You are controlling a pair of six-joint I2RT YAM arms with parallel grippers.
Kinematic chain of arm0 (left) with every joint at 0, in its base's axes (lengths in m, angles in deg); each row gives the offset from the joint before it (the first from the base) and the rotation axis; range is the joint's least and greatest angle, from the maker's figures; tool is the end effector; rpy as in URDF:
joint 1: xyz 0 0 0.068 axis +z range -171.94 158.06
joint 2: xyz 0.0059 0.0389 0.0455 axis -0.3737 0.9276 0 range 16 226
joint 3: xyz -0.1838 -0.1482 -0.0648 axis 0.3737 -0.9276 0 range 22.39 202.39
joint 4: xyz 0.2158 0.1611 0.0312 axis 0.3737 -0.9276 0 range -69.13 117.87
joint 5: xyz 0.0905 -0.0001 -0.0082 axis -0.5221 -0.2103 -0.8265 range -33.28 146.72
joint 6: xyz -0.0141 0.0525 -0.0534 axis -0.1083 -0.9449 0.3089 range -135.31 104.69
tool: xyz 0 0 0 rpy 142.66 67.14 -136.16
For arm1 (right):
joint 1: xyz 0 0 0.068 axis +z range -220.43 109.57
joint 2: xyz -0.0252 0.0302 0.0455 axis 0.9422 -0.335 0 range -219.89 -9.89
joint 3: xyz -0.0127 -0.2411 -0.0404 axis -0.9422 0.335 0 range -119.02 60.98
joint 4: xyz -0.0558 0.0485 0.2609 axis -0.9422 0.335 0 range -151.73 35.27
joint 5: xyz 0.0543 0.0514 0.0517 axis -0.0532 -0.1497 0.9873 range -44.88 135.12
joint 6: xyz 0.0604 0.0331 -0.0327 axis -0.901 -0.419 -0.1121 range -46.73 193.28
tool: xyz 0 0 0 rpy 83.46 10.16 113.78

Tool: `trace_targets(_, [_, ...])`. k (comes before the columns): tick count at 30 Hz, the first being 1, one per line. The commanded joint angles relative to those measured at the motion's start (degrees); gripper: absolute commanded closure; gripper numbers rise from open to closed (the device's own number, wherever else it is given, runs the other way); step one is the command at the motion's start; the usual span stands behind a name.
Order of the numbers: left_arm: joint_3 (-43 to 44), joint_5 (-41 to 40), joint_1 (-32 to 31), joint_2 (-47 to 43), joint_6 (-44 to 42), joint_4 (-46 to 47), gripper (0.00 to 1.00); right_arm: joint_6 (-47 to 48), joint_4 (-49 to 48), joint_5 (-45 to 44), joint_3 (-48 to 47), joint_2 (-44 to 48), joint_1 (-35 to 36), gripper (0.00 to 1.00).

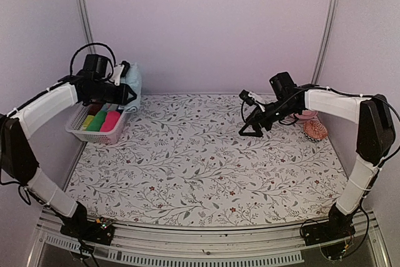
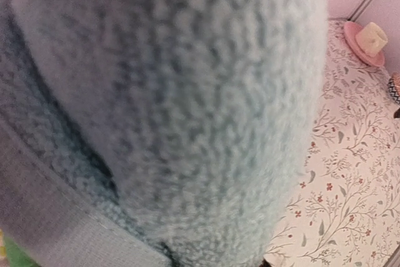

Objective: Roll the towels
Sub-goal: Place the towel in the bin.

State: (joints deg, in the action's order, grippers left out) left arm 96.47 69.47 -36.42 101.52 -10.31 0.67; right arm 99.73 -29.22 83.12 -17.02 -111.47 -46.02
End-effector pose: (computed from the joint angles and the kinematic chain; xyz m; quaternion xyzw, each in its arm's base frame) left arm 0.3553 -0.1065 0.2704 0.1219 0.8886 -0.1715 0.4076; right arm 0.3432 0.1993 0.1928 -0.4741 0.7760 0.3064 0.2813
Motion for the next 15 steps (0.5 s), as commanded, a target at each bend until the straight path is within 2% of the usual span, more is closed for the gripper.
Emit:
trace_targets(1, [8.5,-3.1,7.4,4.8,-9.0,-16.8,1.00,0.7,-0.3,-0.4,0.5,1.7,0.0,0.01])
trace_targets(6, [15.1,-7.1,14.1,12.0,-13.7,-22.8,1.00,0.6,-0.2,1.0,0.7,1.2,0.1,0.01])
trace_targets(10, [18.7,-5.5,18.2,17.5,-16.0,-26.3,1.00,0.7,-0.1,1.4,0.8,1.0,0.0,0.01])
trace_targets(12, [19.5,-4.2,19.1,18.9,-16.4,-26.5,1.00,0.8,-0.1,1.4,0.7,0.9,0.1,0.01])
trace_targets(15, [21.0,-6.6,19.1,21.5,-16.9,-28.5,1.00,1.0,0.0,1.4,0.7,0.6,0.1,0.01])
